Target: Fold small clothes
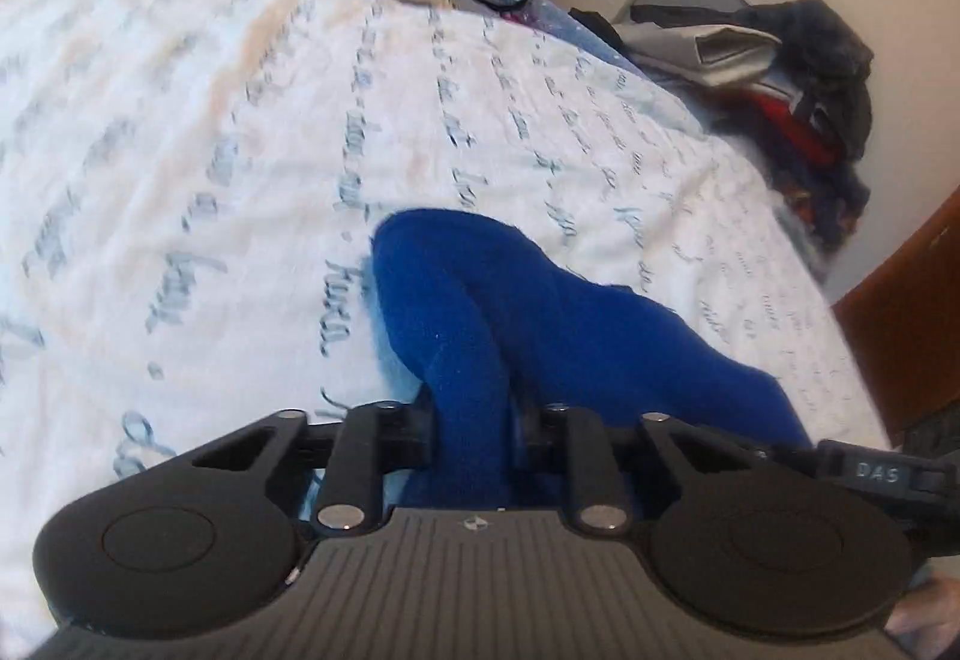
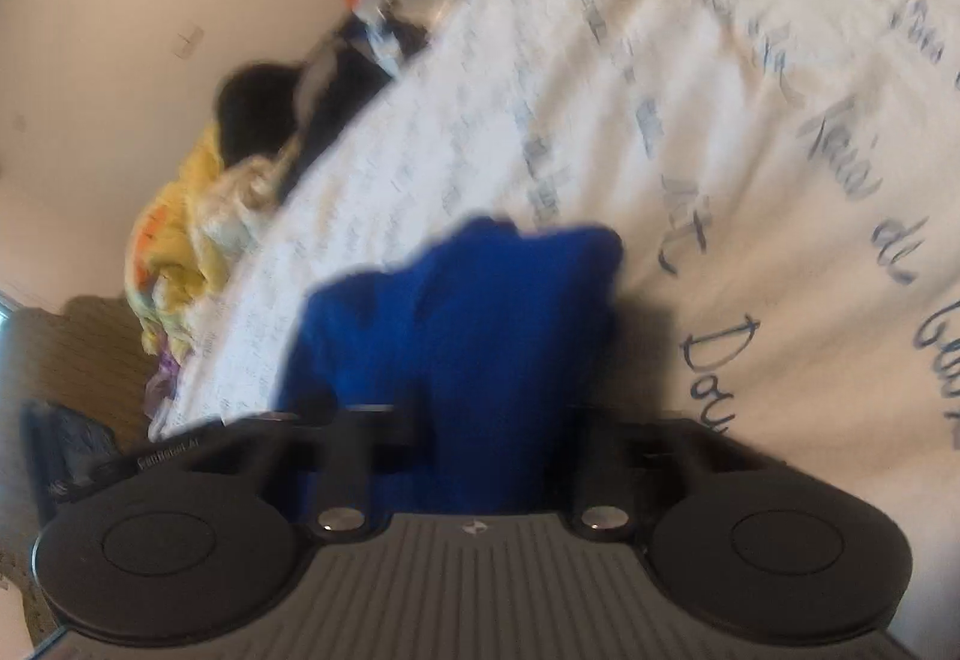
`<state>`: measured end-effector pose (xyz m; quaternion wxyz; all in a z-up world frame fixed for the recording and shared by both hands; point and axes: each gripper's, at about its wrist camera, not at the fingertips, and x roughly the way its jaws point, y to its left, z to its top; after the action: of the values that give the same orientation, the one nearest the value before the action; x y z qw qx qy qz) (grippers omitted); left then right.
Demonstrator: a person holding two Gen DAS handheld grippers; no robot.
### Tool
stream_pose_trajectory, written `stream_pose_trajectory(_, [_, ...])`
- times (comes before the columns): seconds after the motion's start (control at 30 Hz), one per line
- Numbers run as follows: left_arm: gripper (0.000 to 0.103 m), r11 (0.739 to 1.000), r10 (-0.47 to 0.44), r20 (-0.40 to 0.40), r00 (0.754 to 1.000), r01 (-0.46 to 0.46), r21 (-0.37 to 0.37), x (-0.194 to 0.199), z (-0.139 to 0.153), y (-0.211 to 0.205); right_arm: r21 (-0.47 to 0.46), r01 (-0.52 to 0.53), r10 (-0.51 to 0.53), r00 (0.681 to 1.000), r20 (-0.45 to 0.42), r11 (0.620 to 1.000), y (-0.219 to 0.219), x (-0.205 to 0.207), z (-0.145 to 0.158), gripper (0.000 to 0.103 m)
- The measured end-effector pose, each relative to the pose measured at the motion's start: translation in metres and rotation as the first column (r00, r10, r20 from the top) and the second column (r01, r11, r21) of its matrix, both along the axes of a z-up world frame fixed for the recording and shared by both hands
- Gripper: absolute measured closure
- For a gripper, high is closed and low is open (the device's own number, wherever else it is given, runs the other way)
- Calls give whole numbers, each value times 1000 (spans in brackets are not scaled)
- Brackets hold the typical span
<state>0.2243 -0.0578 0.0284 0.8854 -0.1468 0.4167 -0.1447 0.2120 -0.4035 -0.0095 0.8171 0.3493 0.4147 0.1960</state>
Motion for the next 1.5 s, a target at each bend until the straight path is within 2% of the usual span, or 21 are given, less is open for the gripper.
stream_pose_trajectory(0.17, [83,998,-32,155,987,24,50,-38,55,23,56,-32,27,995,94,998,24,-16,37,81])
stream_pose_trajectory(0.27, [82,992,5,212,977,-32,120,-39,82,48,94,-90,75,986,150,991,58,-15,60,81])
stream_pose_trajectory(0.33, [81,982,40,180,983,-72,172,-17,81,59,113,-89,75,989,125,990,80,6,59,74])
stream_pose_trajectory(0.37, [78,978,57,149,987,-85,193,-12,78,66,99,-92,84,992,89,991,90,18,54,53])
stream_pose_trajectory(0.43, [70,984,69,111,991,-86,157,-25,74,86,46,-81,81,997,-17,996,101,27,47,28])
stream_pose_trajectory(0.47, [64,990,45,117,992,-60,124,-42,74,96,52,-89,90,996,-26,995,100,21,46,28])
stream_pose_trajectory(0.53, [37,995,20,105,994,-29,91,-78,67,111,86,-152,151,988,16,985,94,-1,49,28])
stream_pose_trajectory(0.6, [40,999,2,18,1000,-2,40,-99,46,119,93,-166,166,986,5,982,87,-26,45,28])
stream_pose_trajectory(0.7, [56,1000,14,-103,995,-15,-7,-115,14,122,90,-184,191,979,-77,979,85,-49,25,28])
stream_pose_trajectory(0.77, [61,999,34,-80,996,-33,11,-118,12,118,45,-199,202,977,-72,979,94,-57,18,32])
stream_pose_trajectory(0.8, [78,999,42,-91,995,-40,17,-113,12,115,33,-198,199,978,-57,980,98,-59,18,33])
stream_pose_trajectory(0.83, [87,999,45,-107,993,-43,16,-108,13,113,21,-207,208,976,-66,978,103,-56,17,55])
stream_pose_trajectory(0.87, [88,999,48,-106,993,-46,21,-103,17,111,-5,-209,208,973,-99,978,109,-50,15,92])
stream_pose_trajectory(1.03, [91,998,-6,70,998,1,65,-115,81,101,-26,-219,218,976,-23,975,114,-42,49,91])
stream_pose_trajectory(1.13, [92,999,-37,148,988,35,11,-152,120,109,2,-250,249,965,84,968,105,-65,94,92])
stream_pose_trajectory(1.2, [89,996,-84,167,982,84,6,-189,123,114,19,-291,286,949,134,957,98,-96,113,92])
stream_pose_trajectory(1.27, [71,989,-145,121,982,142,32,-225,100,114,19,-328,324,938,125,944,94,-132,108,88])
stream_pose_trajectory(1.3, [50,987,-159,111,981,154,47,-238,83,117,13,-360,357,929,91,933,92,-148,97,64])
stream_pose_trajectory(1.33, [32,989,-136,109,985,128,70,-246,68,121,4,-366,365,929,60,931,88,-160,85,24])
stream_pose_trajectory(1.37, [30,992,-88,98,991,79,94,-245,56,124,-5,-337,336,940,54,942,81,-167,76,11])
stream_pose_trajectory(1.5, [33,991,12,77,997,-22,130,-198,40,125,75,-173,170,984,43,982,57,-133,58,11])
